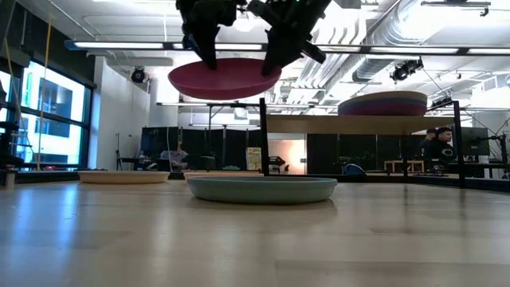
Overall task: Place and stack plates onto a shelf
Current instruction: Stack the pink plate on the light gray plate on the shelf
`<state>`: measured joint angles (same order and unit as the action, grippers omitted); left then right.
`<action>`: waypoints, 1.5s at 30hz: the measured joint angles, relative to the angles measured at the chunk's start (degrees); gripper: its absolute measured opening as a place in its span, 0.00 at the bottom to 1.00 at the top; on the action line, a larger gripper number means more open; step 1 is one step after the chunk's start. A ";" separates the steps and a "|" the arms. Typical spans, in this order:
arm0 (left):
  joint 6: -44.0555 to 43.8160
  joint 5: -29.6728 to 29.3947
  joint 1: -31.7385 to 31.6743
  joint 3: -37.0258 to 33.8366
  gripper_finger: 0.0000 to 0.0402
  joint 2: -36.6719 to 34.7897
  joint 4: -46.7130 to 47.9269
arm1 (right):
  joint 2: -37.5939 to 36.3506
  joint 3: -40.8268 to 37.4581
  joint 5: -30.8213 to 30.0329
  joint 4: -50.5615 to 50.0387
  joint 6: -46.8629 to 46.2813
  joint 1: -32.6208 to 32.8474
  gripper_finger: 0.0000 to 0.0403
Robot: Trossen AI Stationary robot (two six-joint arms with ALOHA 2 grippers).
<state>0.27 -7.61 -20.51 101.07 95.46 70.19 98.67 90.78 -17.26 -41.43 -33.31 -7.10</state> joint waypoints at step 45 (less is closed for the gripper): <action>0.39 2.55 -0.37 0.11 0.29 -6.82 0.18 | -16.81 0.00 -3.77 -21.87 -11.70 -6.87 0.00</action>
<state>0.67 -5.06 -20.88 101.19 88.64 70.37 81.86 90.78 -21.04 -63.30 -45.00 -13.97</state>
